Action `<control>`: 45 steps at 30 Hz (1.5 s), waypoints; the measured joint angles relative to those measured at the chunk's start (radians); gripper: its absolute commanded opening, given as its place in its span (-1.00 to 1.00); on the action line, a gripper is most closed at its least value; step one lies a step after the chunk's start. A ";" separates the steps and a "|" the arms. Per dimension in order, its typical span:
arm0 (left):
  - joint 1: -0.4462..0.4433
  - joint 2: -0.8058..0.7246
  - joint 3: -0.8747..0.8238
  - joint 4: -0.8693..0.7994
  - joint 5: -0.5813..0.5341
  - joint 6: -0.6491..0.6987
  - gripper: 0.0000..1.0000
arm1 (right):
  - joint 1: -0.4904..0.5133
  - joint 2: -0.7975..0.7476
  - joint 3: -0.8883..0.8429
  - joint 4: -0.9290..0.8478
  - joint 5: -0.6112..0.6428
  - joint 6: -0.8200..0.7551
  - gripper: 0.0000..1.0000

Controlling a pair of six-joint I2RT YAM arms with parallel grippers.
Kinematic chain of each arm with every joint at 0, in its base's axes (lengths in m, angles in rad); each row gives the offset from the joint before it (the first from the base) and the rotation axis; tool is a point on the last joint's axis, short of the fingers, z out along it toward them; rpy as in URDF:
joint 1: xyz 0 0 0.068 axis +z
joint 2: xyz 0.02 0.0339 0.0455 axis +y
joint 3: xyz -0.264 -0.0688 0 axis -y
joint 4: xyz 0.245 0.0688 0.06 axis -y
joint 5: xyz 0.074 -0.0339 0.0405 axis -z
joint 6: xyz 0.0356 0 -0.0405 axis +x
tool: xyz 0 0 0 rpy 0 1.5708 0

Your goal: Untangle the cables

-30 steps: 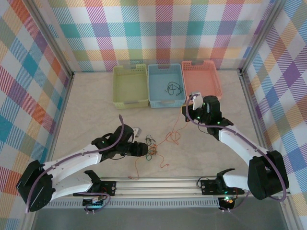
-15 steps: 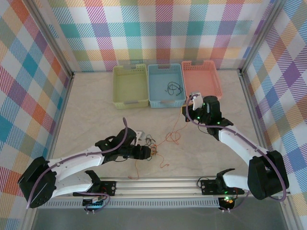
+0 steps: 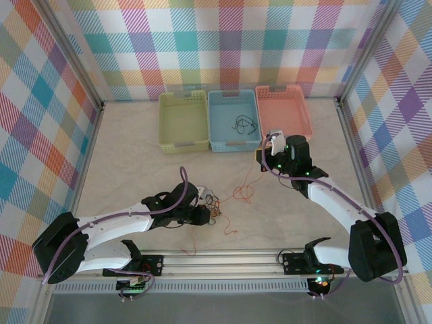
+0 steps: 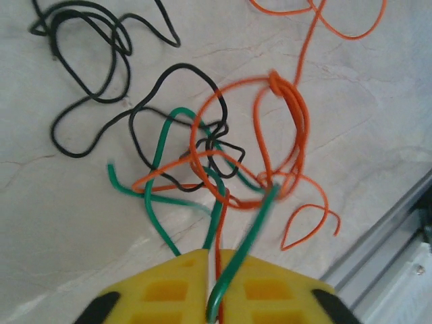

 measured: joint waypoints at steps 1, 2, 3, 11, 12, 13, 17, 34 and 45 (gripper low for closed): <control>0.000 -0.011 0.005 -0.015 -0.025 0.002 -0.97 | 0.000 -0.005 -0.003 0.000 0.012 0.002 -1.00; 0.000 -0.029 0.017 -0.051 -0.060 0.005 -1.00 | 0.000 -0.012 -0.009 0.000 0.030 0.005 -1.00; 0.000 -0.053 0.030 -0.091 -0.098 0.006 -1.00 | -0.001 -0.026 -0.018 0.000 0.056 0.010 -1.00; 0.008 -0.327 0.150 -0.357 -0.400 0.007 -1.00 | -0.082 -0.148 -0.101 0.004 0.286 0.108 -1.00; 0.009 -0.351 0.155 -0.373 -0.426 0.006 -1.00 | -0.093 -0.153 -0.110 0.004 0.309 0.126 -1.00; 0.014 -0.386 0.162 -0.401 -0.459 0.004 -1.00 | -0.109 -0.156 -0.121 0.007 0.333 0.145 -1.00; 0.034 -0.510 0.174 -0.496 -0.558 0.000 -1.00 | -0.179 -0.157 -0.169 0.012 0.404 0.223 -1.00; 0.058 -0.765 0.329 -0.714 -0.837 0.000 -1.00 | -0.282 -0.042 -0.217 0.095 0.560 0.348 -1.00; 0.058 -0.616 0.296 -0.638 -0.759 0.010 -1.00 | -0.282 -0.149 -0.227 0.140 0.396 0.337 -1.00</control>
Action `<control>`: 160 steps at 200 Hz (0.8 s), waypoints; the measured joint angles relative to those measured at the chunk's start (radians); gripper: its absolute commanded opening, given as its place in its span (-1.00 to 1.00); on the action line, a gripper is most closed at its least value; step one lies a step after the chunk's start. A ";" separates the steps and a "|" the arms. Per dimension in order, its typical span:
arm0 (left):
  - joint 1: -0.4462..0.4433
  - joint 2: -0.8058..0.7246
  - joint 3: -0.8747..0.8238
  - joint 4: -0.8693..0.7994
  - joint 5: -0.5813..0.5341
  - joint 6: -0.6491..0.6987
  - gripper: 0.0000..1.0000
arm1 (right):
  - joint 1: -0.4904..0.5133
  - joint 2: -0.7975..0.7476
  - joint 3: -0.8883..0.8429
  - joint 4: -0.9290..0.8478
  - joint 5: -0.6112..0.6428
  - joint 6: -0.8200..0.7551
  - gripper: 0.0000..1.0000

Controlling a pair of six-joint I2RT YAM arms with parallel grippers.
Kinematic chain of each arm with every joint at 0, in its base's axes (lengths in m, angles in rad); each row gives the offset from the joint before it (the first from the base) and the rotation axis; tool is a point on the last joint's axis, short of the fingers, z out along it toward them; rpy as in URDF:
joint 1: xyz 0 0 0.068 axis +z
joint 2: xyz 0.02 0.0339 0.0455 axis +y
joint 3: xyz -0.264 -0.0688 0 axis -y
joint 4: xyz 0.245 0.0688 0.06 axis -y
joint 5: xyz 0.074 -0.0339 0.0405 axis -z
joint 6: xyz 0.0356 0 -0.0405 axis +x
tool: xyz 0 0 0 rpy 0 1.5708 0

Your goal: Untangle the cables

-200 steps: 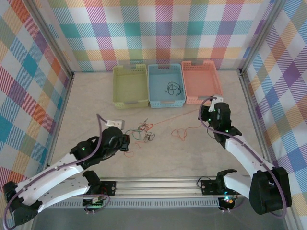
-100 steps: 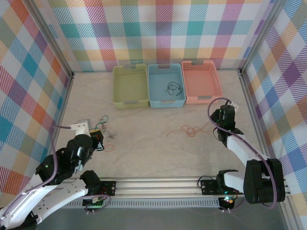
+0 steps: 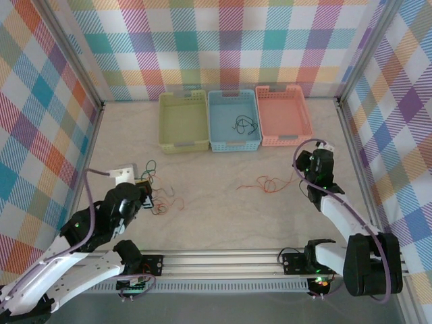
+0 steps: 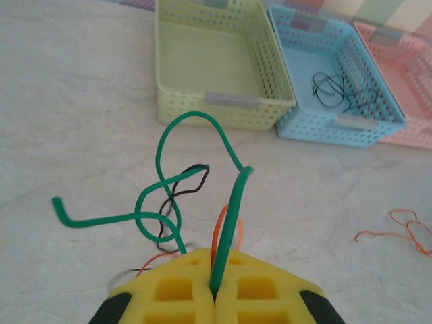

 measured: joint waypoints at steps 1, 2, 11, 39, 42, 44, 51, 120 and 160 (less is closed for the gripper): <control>0.000 0.004 -0.002 0.002 0.003 0.000 -1.00 | 0.000 -0.002 0.000 0.001 -0.003 0.000 -1.00; 0.000 0.007 -0.003 0.005 0.005 0.000 -1.00 | 0.000 -0.006 0.000 0.002 -0.010 0.000 -1.00; 0.000 0.038 -0.019 0.037 0.031 0.004 -1.00 | 0.000 -0.034 0.000 0.014 -0.060 0.000 -1.00; 0.002 0.133 -0.071 0.121 0.100 0.015 -1.00 | 0.001 -0.108 0.000 0.092 -0.233 -0.001 -1.00; 0.003 0.142 -0.074 0.129 0.106 0.018 -1.00 | 0.002 -0.116 0.000 0.103 -0.259 -0.001 -1.00; 0.004 0.152 -0.077 0.136 0.112 0.018 -1.00 | 0.002 -0.118 0.000 0.109 -0.272 0.000 -1.00; 0.006 0.182 -0.081 0.154 0.126 0.021 -1.00 | 0.010 -0.132 0.000 0.136 -0.328 0.003 -1.00; 0.046 0.316 -0.108 0.332 0.233 0.068 -1.00 | 0.042 -0.210 0.194 0.172 -0.641 0.087 -1.00; 0.056 0.335 -0.141 0.390 0.269 0.087 -1.00 | 0.048 -0.156 0.357 0.178 -0.721 0.171 -1.00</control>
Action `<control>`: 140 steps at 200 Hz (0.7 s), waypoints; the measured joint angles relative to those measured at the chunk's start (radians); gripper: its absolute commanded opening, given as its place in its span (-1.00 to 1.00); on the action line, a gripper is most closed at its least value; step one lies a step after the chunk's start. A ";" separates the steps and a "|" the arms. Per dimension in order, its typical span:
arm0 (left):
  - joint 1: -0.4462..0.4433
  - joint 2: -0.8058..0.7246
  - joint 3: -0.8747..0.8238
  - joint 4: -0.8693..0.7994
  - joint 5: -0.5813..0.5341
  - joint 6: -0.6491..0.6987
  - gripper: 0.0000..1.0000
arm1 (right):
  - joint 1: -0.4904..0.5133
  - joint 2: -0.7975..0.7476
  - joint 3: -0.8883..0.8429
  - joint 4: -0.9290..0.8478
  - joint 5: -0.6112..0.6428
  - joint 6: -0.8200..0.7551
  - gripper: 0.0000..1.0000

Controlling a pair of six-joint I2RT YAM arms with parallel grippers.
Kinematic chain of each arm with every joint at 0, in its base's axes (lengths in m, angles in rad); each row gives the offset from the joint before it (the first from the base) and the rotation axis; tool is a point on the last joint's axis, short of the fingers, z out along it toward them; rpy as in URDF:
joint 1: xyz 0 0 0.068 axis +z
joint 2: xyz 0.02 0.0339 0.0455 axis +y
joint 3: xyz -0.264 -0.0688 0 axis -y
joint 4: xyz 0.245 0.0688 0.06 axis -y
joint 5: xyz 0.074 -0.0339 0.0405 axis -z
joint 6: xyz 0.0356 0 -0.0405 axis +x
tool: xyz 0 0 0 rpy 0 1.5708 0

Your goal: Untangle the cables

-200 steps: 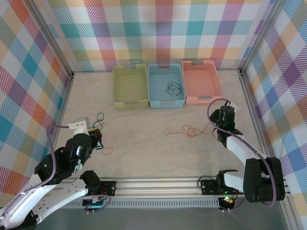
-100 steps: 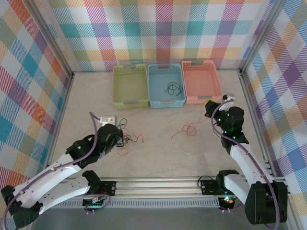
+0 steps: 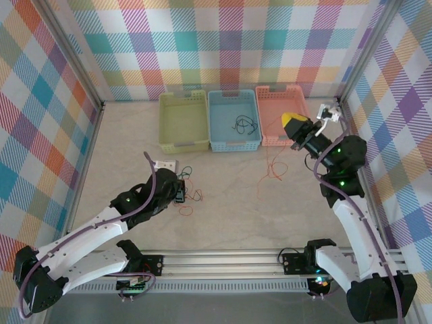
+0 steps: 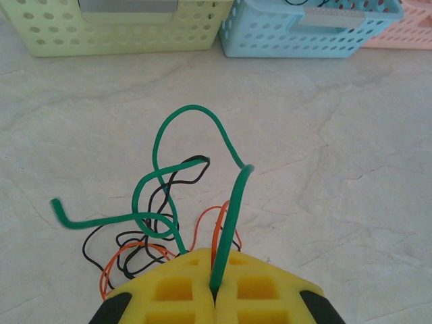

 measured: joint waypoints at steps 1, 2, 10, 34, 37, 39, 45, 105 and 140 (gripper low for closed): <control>0.000 0.000 -0.003 0.001 0.001 0.002 -1.00 | 0.000 0.002 0.003 0.000 -0.001 0.003 -1.00; 0.000 0.000 -0.003 0.002 0.001 0.003 -1.00 | 0.001 0.005 0.006 0.001 -0.001 0.005 -1.00; 0.002 -0.001 -0.011 0.008 0.003 0.007 -1.00 | 0.008 0.023 0.026 0.000 -0.004 0.017 -1.00; 0.005 -0.027 -0.042 0.027 0.005 0.014 -1.00 | 0.042 0.097 0.101 -0.015 -0.003 0.040 -1.00; 0.006 -0.033 -0.048 0.030 0.006 0.014 -1.00 | 0.049 0.112 0.119 -0.019 -0.002 0.041 -1.00; 0.007 -0.036 -0.051 0.031 0.006 0.014 -1.00 | 0.051 0.117 0.124 -0.021 -0.002 0.041 -1.00; 0.008 -0.045 -0.058 0.033 0.005 0.014 -1.00 | 0.064 0.142 0.153 -0.026 0.000 0.043 -1.00; 0.014 -0.110 -0.110 0.053 0.002 0.018 -1.00 | 0.209 0.402 0.420 -0.051 0.041 0.039 -1.00; 0.014 -0.138 -0.121 0.052 -0.002 0.018 -1.00 | 0.270 0.584 0.567 -0.022 0.082 0.033 -1.00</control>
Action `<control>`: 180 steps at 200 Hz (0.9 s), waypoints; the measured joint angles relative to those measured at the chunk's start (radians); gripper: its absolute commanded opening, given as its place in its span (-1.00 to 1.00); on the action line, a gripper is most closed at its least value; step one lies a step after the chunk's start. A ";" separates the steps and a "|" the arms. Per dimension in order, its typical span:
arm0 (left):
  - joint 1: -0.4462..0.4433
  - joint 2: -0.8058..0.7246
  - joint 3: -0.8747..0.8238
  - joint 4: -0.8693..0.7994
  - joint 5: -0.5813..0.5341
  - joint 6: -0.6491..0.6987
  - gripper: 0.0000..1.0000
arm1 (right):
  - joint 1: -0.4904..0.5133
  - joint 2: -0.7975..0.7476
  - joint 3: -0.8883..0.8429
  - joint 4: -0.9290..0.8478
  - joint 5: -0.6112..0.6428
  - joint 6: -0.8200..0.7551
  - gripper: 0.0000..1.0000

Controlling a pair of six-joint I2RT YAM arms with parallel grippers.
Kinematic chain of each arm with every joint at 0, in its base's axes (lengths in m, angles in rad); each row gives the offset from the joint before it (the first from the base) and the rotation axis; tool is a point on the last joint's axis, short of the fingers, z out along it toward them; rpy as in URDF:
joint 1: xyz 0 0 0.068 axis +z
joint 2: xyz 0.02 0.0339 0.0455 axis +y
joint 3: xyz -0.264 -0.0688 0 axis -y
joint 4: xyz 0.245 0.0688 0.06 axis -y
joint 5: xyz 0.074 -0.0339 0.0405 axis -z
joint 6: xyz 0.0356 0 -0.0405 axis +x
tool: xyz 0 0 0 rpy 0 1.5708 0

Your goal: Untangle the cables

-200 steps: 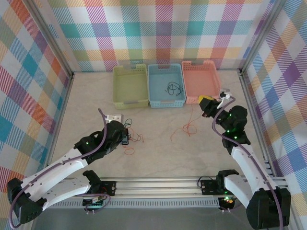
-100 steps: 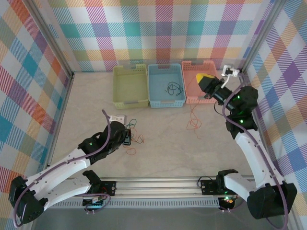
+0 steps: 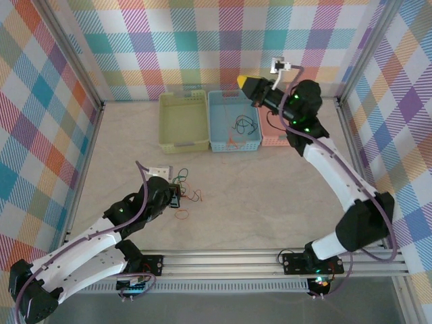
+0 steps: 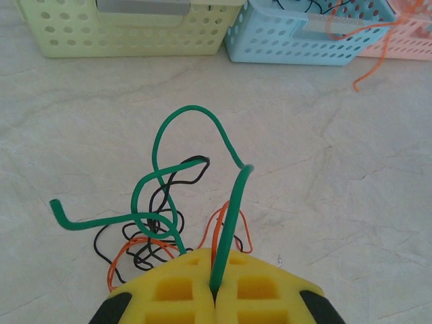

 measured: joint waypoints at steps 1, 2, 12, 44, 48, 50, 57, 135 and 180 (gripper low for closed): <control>0.000 0.000 -0.001 0.000 0.000 0.000 -1.00 | 0.002 0.011 0.011 0.004 0.002 0.000 -1.00; 0.000 -0.001 -0.001 0.000 -0.001 0.000 -1.00 | 0.003 0.018 0.018 0.006 0.003 0.000 -1.00; 0.001 -0.002 -0.003 -0.001 -0.003 0.000 -1.00 | 0.013 0.094 0.092 0.024 0.010 0.008 -1.00; 0.002 -0.002 -0.005 -0.001 -0.005 0.000 -1.00 | 0.025 0.307 0.308 0.069 0.026 0.062 -1.00; 0.002 -0.002 -0.005 -0.001 -0.007 0.000 -1.00 | 0.026 0.344 0.350 0.072 0.028 0.073 -1.00; 0.002 -0.002 -0.005 -0.001 -0.008 0.000 -1.00 | 0.026 0.355 0.364 0.072 0.031 0.076 -1.00; 0.002 -0.002 -0.005 -0.001 -0.011 0.000 -1.00 | 0.029 0.395 0.412 0.073 0.034 0.088 -1.00; 0.002 -0.027 -0.006 -0.008 -0.039 0.003 -1.00 | 0.076 0.742 0.984 0.011 0.053 0.177 -1.00; 0.002 -0.029 -0.006 -0.008 -0.042 0.003 -1.00 | 0.110 0.855 1.144 -0.007 0.083 0.187 -1.00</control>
